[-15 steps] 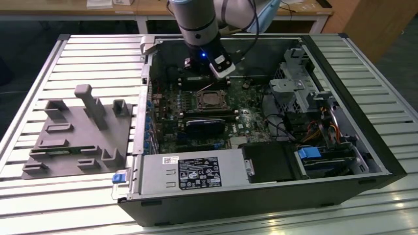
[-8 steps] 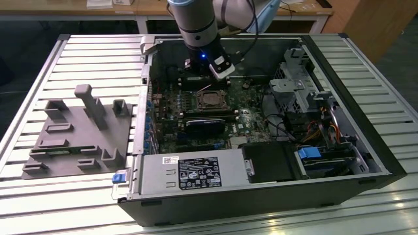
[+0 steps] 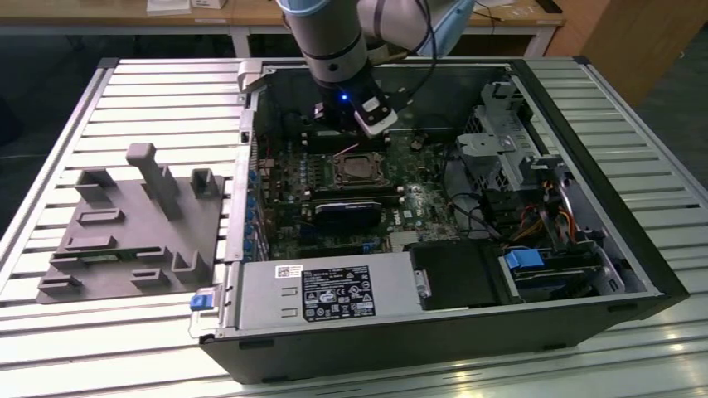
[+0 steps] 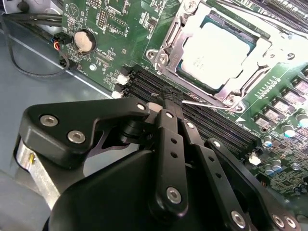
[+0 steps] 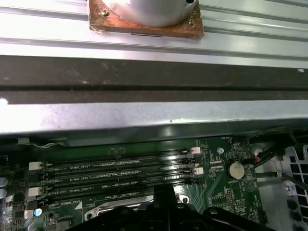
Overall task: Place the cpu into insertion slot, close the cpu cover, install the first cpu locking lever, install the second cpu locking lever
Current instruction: 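Install the first cpu locking lever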
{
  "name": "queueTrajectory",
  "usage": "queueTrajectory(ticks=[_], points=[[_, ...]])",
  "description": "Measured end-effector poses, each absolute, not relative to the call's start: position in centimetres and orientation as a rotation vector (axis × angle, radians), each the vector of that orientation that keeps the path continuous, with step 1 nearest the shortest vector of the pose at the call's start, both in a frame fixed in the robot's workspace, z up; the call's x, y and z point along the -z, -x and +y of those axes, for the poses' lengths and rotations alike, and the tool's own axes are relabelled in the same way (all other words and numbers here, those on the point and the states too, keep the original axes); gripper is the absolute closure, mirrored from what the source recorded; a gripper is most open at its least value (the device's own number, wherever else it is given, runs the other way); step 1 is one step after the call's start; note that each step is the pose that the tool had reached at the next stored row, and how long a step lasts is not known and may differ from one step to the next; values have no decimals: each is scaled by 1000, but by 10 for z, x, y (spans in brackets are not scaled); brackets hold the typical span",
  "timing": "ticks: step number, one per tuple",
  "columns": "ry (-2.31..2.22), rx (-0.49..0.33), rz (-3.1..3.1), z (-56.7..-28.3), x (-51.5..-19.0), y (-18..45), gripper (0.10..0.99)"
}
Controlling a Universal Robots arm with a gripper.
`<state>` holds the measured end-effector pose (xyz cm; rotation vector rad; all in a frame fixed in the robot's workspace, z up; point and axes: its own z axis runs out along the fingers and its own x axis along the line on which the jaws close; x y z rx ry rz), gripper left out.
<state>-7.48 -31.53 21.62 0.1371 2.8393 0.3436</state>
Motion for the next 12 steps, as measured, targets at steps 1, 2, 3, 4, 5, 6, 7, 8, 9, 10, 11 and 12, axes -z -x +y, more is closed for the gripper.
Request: queueTrajectory(ticks=[1,2,3,4,5,6,7,8,9,10,11,12], points=[[-139,-343,2839,-315,-216,75,984],[-143,-343,2838,-314,-215,76,984],[-150,-342,2838,-314,-215,76,984],[-158,-341,2837,-313,-215,76,984],[-167,-339,2835,-313,-214,77,984],[-176,-338,2834,-313,-214,77,984],[-187,-336,2833,-312,-214,78,984],[-198,-334,2831,-312,-213,78,984],[-211,-332,2830,-312,-212,78,984],[-224,-330,2828,-312,-212,79,984],[-235,-328,2826,-312,-211,79,984],[-244,-326,2825,-312,-211,80,984]])
